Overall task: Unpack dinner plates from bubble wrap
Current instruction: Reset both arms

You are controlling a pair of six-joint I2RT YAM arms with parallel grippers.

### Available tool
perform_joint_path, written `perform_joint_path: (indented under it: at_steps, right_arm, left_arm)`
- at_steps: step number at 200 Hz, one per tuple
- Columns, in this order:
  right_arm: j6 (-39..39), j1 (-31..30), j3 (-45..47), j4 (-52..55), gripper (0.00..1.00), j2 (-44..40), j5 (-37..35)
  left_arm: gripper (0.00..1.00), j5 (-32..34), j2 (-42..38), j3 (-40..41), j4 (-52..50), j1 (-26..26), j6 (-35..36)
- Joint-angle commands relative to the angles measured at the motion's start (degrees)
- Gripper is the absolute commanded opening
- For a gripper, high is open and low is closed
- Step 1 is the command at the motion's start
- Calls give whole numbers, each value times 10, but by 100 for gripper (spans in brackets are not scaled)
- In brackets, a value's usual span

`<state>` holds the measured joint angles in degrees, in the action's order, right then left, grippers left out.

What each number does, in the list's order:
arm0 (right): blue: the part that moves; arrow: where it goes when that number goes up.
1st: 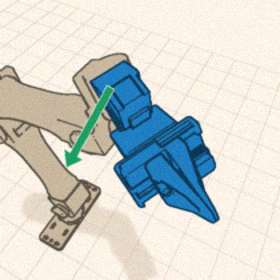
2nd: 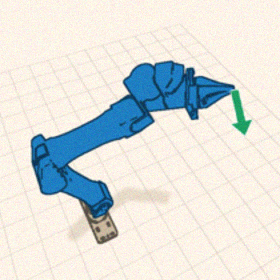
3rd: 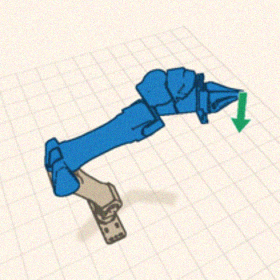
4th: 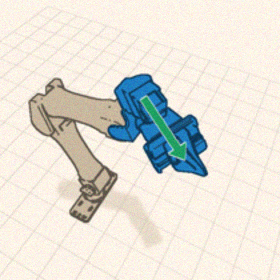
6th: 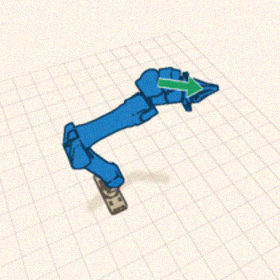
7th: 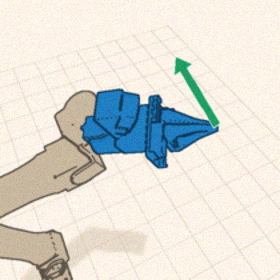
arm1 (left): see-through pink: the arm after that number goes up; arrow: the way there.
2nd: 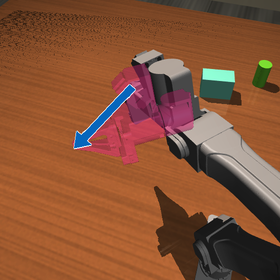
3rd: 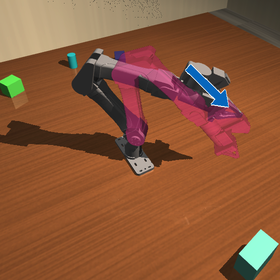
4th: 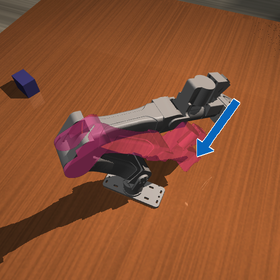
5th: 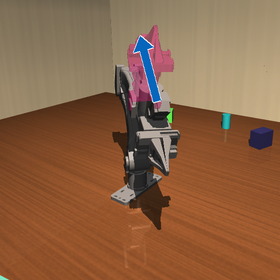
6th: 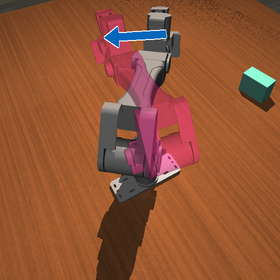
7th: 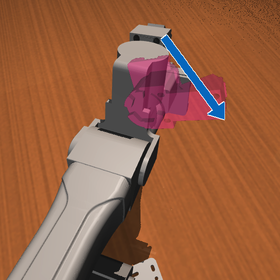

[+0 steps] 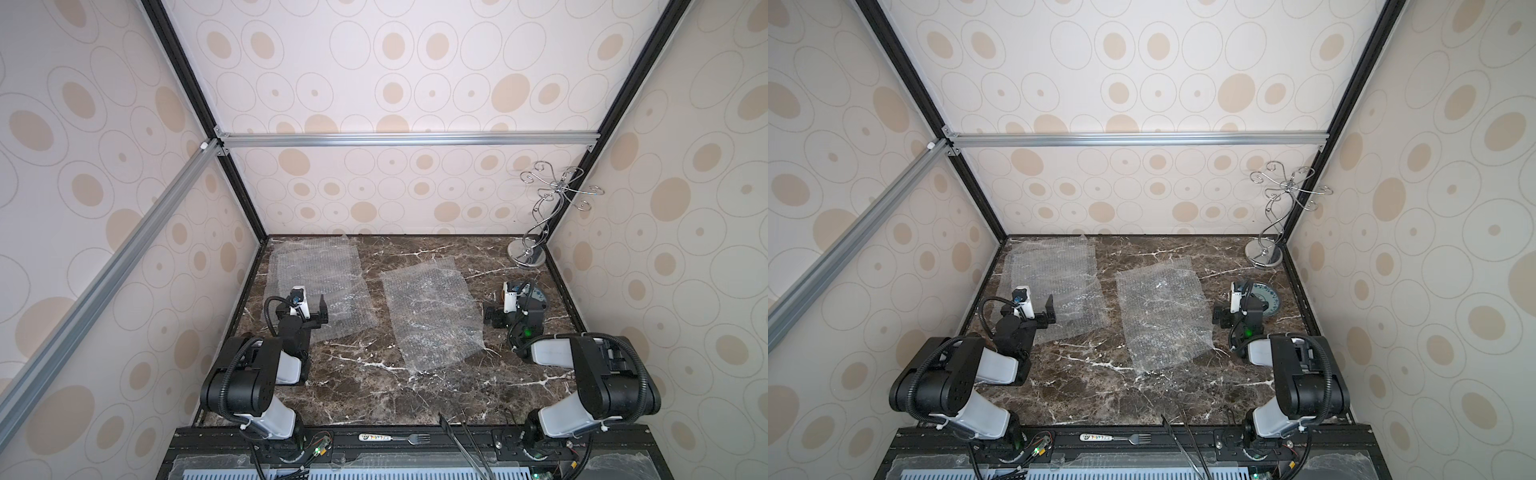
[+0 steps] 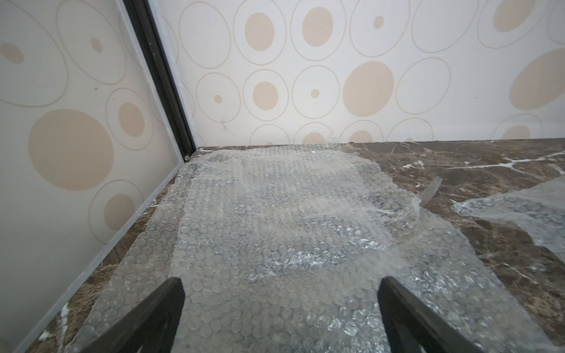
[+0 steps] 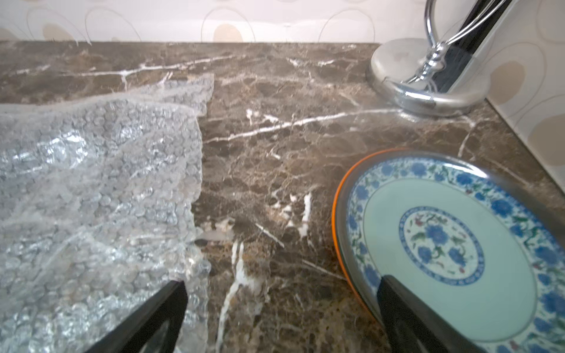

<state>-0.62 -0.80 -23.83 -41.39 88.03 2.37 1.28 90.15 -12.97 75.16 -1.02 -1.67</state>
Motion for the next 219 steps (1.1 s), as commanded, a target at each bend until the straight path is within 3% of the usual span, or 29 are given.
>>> perform_joint_path:
  at_steps: [1,23,219]
  right_arm:
    - [-6,-4,-2,-59,100,11,-15]
    - [-7,-3,-10,-22,100,-1,-14]
    - [-9,-4,-9,-30,100,0,-11]
  left_arm:
    - [100,-24,4,-1,21,4,15]
    - [100,-15,4,-1,21,5,13]
    - [100,-15,4,0,22,5,13]
